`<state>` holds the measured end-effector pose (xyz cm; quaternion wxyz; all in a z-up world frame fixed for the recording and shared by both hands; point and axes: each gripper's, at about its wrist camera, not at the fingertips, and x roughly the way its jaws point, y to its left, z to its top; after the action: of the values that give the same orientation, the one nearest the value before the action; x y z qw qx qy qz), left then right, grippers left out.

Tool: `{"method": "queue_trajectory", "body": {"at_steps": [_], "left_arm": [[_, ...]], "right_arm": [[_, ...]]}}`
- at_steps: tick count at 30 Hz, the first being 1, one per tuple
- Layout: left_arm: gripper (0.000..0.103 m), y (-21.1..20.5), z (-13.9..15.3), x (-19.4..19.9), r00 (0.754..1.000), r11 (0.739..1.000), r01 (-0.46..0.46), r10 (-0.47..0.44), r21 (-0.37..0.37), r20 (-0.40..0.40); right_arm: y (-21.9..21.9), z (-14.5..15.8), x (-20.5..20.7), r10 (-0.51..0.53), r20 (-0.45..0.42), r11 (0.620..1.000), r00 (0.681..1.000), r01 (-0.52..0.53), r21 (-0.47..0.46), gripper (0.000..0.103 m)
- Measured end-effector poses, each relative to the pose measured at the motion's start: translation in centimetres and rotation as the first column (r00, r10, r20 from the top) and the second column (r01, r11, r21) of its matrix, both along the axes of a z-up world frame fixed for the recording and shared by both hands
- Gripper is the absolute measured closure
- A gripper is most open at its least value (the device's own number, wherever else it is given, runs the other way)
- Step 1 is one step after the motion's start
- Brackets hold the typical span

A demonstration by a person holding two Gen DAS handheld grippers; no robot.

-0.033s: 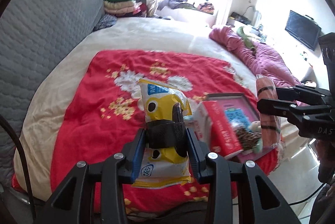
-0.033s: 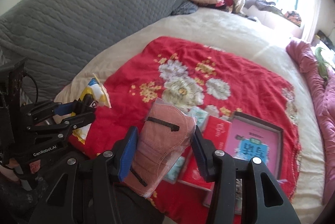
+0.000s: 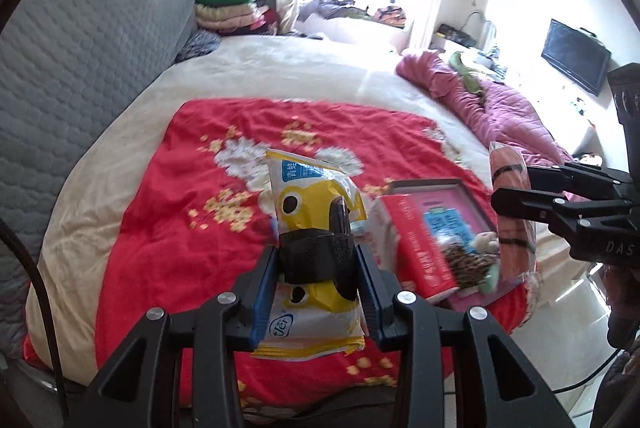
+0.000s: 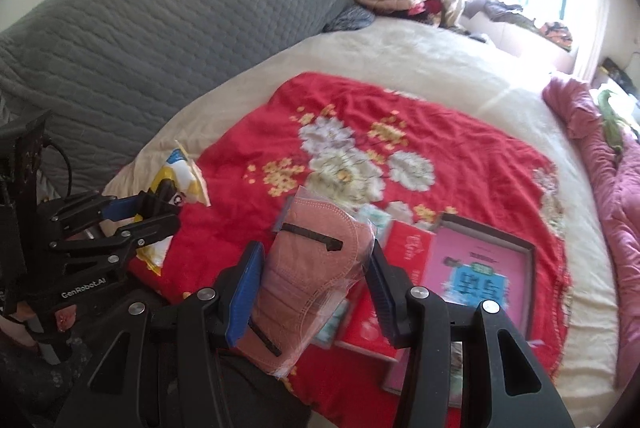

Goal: Organize soft objects
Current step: 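Lift the snack bag with the left tool while the right tool lifts the pink packet toward the tray, then carry the snack bag with the left tool while the right tool carries the pink packet over the tray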

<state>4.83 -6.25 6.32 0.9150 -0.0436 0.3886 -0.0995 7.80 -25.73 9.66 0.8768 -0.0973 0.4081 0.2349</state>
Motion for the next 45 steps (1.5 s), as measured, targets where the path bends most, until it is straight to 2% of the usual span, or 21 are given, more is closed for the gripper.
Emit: {"method": "queue_trajectory", "body": {"at_steps": [11, 19, 31, 45], "left_arm": [[0.064, -6.3, 2.7, 0.1, 0.993, 0.994, 0.109, -0.108, -0.011, 0.041], [0.064, -11.8, 2.0, 1.6, 0.981, 0.981, 0.192, -0.192, 0.001, 0.026], [0.064, -20.5, -3.7, 3.5, 0.943, 0.946, 0.324, -0.32, 0.031, -0.092], [0.064, -23.6, -9.3, 5.3, 0.913, 0.93, 0.366, -0.349, 0.045, -0.209]], "right_arm": [[-9.1, 3.4, -2.4, -0.138, 0.063, 0.99, 0.988, 0.138, 0.011, 0.051], [-14.4, 2.8, -2.5, -0.213, 0.05, 0.977, 0.976, 0.213, 0.01, 0.051], [-18.9, -2.3, -1.2, -0.257, -0.035, 0.966, 0.966, 0.258, 0.012, 0.051], [-20.6, -9.0, 1.2, -0.253, -0.127, 0.967, 0.959, 0.254, -0.004, 0.051]]}}
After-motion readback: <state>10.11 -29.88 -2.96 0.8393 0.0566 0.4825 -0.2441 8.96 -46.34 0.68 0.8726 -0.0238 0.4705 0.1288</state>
